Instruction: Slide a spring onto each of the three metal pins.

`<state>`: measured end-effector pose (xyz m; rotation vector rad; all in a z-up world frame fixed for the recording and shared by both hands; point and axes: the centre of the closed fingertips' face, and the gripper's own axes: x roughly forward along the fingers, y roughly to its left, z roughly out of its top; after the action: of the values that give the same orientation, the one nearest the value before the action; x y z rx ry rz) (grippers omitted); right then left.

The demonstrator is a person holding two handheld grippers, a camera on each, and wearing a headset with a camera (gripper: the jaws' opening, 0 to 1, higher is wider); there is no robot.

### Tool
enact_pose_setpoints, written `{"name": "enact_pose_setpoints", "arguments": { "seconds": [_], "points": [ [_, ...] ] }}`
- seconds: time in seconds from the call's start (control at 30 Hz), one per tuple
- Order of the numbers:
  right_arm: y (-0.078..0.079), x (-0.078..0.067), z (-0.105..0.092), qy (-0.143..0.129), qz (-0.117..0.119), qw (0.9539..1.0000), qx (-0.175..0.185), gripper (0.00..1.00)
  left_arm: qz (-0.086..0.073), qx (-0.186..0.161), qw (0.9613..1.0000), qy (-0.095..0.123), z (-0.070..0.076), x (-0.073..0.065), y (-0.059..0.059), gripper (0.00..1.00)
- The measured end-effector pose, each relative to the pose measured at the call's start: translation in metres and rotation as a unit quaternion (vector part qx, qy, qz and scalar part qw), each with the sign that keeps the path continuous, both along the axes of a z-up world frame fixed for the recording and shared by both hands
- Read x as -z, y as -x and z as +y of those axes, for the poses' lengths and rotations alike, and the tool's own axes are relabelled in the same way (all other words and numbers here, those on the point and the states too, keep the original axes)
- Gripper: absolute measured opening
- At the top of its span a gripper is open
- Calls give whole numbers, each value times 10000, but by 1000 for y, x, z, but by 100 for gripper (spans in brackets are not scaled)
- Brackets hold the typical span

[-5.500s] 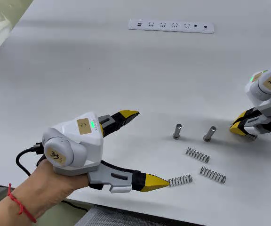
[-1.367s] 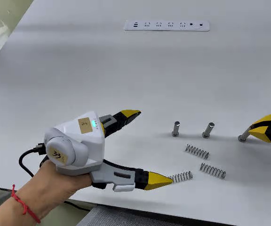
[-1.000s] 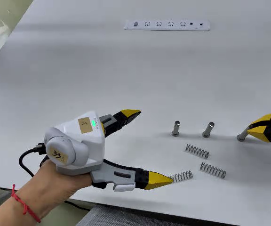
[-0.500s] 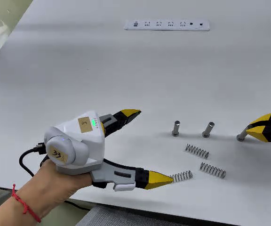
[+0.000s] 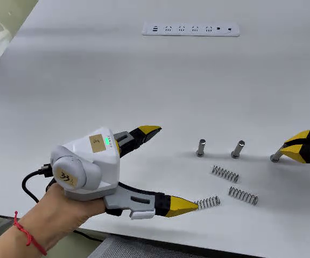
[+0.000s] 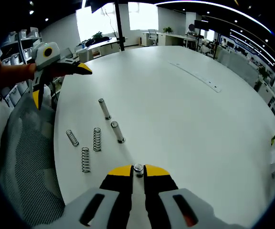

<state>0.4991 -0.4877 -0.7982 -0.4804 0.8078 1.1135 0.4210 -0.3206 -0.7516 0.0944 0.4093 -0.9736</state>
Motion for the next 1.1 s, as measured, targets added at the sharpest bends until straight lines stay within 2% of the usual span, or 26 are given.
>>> {"name": "enact_pose_setpoints", "arguments": {
  "seconds": [0.23, 0.6, 1.1],
  "points": [
    [0, 0, 0, 4, -8, 10000, 1, 11, 6, 18, 10000, -3, 0, 0, 1, 99],
    [1, -4, 2, -36, -49, 10000, 16, 19, -9, 32, 10000, -6, 0, -1, 1, 99],
    [1, -18, -5, -305, -173, 9993, 140, 26, -43, 24, 9999, -96, 3, -4, 2, 99]
  ]
}}
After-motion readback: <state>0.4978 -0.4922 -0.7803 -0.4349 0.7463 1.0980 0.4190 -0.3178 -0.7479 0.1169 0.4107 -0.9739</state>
